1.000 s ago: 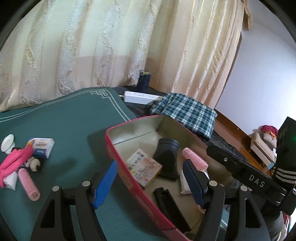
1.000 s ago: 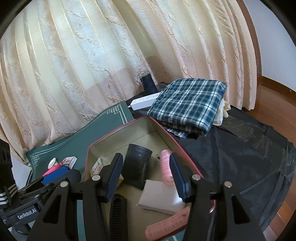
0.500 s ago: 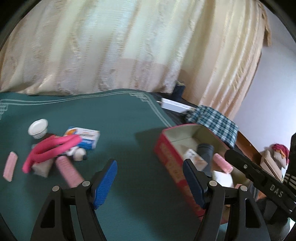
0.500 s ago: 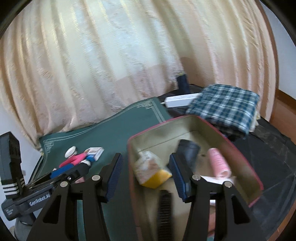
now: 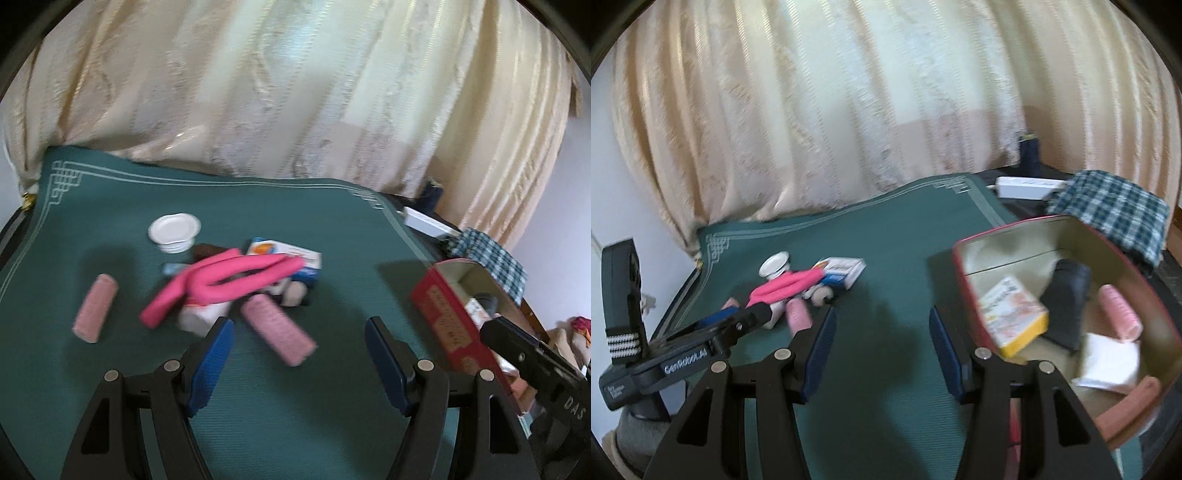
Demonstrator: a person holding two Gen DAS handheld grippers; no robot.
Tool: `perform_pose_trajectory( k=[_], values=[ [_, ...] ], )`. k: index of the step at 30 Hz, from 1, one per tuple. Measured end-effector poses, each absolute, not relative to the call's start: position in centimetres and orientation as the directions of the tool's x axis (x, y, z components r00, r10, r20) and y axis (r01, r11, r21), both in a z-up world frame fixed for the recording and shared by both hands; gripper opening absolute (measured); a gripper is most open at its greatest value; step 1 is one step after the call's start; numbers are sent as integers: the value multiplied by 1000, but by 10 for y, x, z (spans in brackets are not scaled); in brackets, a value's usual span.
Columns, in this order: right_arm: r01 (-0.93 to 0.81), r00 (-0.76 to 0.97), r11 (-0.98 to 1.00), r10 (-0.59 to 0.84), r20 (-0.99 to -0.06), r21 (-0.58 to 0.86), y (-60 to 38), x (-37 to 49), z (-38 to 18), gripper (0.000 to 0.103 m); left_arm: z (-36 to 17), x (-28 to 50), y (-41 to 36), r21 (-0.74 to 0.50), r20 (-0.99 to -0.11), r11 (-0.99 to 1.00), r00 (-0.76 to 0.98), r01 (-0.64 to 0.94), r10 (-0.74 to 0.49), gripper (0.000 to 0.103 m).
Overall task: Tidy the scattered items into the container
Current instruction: 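Grasp a pink hair roller with the left gripper while the right grasps another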
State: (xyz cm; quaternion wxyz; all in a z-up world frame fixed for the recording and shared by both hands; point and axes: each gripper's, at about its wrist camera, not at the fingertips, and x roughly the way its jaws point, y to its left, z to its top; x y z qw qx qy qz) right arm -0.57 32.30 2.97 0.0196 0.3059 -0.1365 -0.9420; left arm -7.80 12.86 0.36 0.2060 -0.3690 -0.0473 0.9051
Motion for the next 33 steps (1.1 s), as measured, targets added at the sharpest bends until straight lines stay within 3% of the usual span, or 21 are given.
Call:
perform_pose_trajectory(
  k=[15, 33],
  values=[
    [136, -664, -963, -261, -700, 231, 241, -78, -6, 56, -21, -105, 48, -232, -686, -953, -661, -196, 303, 75],
    [164, -604, -968, -252, -756, 191, 217, -126, -37, 56, -53, -167, -9, -75, -767, -997, -638, -21, 71, 75]
  ],
)
